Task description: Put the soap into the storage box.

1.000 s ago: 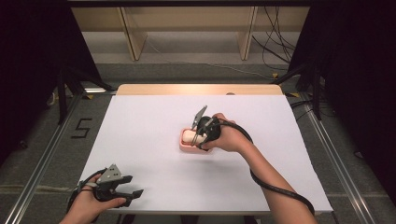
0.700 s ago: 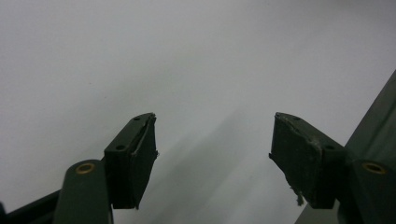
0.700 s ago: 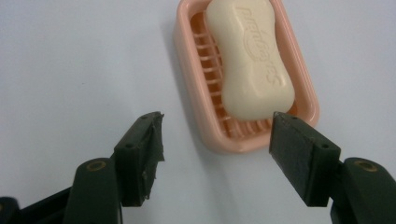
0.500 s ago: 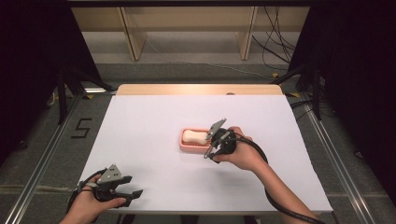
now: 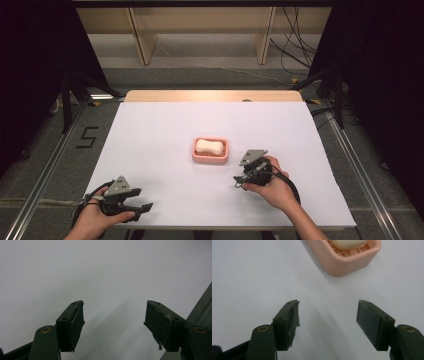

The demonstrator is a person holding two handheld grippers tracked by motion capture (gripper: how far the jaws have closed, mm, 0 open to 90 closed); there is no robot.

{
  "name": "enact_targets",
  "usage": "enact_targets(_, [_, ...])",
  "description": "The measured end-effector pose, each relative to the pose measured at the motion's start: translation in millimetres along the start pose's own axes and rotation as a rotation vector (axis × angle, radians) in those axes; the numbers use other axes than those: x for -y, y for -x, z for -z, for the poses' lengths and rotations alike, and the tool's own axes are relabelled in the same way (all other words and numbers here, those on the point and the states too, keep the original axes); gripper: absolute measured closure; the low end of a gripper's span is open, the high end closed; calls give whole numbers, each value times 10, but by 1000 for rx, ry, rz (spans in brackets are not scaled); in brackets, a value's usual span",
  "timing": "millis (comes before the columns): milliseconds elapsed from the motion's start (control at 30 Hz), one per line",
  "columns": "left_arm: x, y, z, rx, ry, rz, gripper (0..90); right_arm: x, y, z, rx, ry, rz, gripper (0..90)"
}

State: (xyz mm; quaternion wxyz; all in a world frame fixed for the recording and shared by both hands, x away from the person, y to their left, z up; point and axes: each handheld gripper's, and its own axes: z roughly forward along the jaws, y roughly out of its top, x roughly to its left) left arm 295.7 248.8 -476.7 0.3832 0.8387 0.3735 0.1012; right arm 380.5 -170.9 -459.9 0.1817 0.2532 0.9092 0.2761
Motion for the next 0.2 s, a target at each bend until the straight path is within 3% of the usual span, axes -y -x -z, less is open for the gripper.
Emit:
enact_targets(33, [0,-2,2,0,2,3,311,13,-14,-9,-3,12,-11,355])
enact_targets(67, [-7,-36,2,-29,2,-47,311,24,-4,-4,-6,25,-5,355])
enact_targets(100, [-7,-45,10,-19,-5,-54,311,25,0,20,-3,31,-34,354])
enact_targets(167, [8,-1,-2,2,0,4,311,15,9,15,-1,65,-46,350])
enact_targets(200, [7,0,0,0,0,-1,311,8,6,25,-17,43,-44,349])
